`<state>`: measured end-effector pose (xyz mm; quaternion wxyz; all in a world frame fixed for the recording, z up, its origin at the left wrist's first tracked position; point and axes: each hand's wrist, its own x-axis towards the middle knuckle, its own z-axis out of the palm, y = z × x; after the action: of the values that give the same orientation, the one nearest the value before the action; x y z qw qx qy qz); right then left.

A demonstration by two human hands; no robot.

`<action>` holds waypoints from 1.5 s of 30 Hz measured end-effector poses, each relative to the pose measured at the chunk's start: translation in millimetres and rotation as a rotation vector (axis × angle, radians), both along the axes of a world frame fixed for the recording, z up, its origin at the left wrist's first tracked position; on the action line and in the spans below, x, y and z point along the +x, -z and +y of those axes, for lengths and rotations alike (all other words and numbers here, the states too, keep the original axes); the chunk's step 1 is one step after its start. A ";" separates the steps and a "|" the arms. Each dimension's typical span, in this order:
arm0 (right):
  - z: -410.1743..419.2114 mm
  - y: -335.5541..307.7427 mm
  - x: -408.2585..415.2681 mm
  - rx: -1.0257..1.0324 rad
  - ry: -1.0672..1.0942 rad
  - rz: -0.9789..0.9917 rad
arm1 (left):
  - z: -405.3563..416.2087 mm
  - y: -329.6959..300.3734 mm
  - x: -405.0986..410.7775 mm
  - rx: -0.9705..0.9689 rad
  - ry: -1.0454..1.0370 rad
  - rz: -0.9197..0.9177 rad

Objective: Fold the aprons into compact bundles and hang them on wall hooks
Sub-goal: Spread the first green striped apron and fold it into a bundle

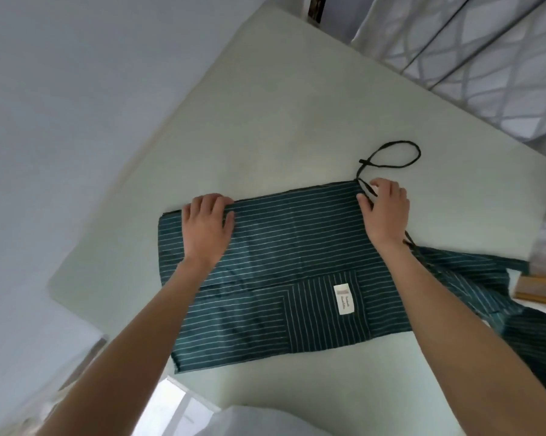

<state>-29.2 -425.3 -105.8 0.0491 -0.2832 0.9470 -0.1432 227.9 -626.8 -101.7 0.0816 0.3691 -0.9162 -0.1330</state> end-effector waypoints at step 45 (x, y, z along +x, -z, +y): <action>230.5 -34.5 -18.0 -0.033 -0.085 -0.171 | 216.3 7.6 -121.7 0.169 0.681 -0.127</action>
<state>-47.2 -194.8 -71.4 0.1314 -0.3107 0.9240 -0.1802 106.2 -410.5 -109.3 -0.0554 0.0554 -0.9757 -0.2045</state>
